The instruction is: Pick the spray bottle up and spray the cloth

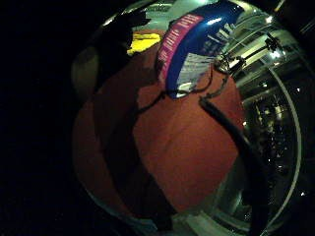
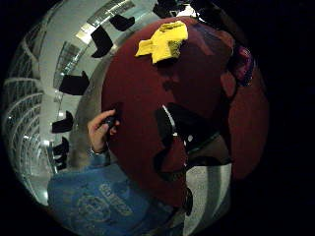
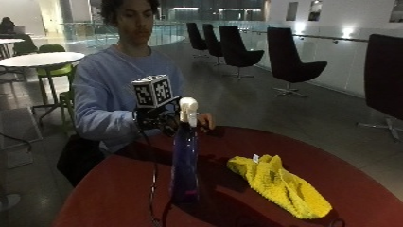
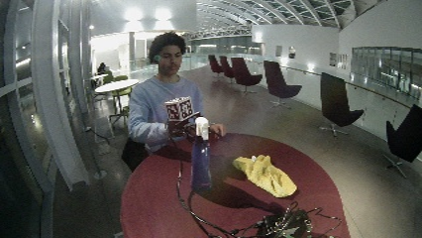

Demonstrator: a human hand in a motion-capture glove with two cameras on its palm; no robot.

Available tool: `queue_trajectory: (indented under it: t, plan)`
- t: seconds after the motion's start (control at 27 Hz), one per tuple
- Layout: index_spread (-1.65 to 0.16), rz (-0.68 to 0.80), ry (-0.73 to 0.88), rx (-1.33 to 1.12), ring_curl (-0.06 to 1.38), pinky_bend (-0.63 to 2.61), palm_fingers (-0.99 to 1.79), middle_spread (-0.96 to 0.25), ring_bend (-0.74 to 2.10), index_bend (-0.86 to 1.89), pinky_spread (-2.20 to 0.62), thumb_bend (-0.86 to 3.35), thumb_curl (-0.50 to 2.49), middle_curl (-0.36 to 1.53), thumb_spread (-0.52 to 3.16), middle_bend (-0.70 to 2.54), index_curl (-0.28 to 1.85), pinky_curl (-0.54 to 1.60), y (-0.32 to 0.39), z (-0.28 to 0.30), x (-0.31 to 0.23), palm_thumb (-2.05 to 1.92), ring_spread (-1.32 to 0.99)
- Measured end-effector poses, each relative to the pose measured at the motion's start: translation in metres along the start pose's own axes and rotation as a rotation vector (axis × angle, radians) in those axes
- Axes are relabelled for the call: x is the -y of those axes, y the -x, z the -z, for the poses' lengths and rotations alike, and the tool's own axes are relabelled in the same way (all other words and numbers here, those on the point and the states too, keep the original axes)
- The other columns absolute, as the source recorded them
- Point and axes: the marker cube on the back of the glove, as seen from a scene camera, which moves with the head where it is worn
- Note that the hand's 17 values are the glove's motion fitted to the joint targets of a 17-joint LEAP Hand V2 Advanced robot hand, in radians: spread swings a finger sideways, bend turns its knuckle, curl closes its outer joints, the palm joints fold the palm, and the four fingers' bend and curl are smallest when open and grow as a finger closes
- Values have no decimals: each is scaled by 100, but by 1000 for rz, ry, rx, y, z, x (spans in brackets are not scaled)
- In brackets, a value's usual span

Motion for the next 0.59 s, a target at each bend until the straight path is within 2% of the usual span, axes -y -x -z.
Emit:
queue_trajectory:
  t: [0.15, 0.41, 0.52, 0.59]
  plan:
    - [-39, -72, -106, 221, 25, 35, 51, 0, 22, 13, 20, 2, 30, 35, 115, 27, 26, 32, -8, 11, -2, 61, 8]
    - [-38, -352, -353, 911, 27, 34, 57, 1, 28, 12, 19, -1, 31, 35, 115, 25, 25, 32, -43, 34, -8, 63, 8]
    - [-38, -340, -489, 1092, 28, 34, 58, 1, 29, 13, 19, -1, 31, 36, 114, 24, 26, 32, -61, 31, -10, 63, 8]
    - [-38, -343, -520, 1161, 29, 33, 58, 1, 30, 13, 19, -2, 31, 36, 114, 24, 26, 33, -65, 28, -15, 62, 8]
